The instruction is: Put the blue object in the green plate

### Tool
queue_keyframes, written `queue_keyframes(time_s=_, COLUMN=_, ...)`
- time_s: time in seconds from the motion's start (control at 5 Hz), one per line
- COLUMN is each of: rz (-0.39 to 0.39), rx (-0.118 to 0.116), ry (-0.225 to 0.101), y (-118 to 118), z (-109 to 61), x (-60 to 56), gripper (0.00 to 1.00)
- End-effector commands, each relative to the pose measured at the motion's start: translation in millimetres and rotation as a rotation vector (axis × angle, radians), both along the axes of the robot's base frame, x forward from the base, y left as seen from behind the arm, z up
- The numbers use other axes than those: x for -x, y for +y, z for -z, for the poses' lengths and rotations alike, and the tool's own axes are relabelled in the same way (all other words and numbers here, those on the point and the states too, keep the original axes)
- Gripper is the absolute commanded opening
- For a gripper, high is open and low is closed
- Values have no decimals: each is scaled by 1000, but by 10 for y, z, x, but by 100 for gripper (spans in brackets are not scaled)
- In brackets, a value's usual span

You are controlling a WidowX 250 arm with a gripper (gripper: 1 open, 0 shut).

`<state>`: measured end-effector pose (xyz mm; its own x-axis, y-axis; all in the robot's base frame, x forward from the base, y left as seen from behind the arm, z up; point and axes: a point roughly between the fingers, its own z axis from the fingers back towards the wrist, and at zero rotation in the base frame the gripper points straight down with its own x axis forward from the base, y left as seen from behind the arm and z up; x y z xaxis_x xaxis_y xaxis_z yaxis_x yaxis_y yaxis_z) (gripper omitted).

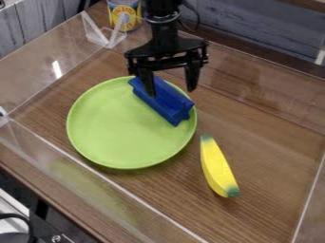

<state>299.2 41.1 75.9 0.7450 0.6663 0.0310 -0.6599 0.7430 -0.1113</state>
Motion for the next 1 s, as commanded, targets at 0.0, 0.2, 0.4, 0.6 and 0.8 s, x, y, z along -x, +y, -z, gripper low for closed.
queue_keyframes(time_s=0.0, rz=-63, rx=-1, ry=-34, y=56, z=-19, x=-39, gripper=100)
queue_keyframes(time_s=0.2, rz=-91, rx=5, ry=-47, y=72, z=6, x=-69, gripper=100)
queue_keyframes(time_s=0.4, rz=-118, rx=10, ry=-55, y=82, z=39, x=-79, gripper=100)
queue_keyframes(time_s=0.6, rz=-131, rx=16, ry=-63, y=89, z=52, x=-99, gripper=100)
queue_keyframes(time_s=0.8, rz=-138, rx=21, ry=-70, y=95, z=54, x=-108, gripper=100)
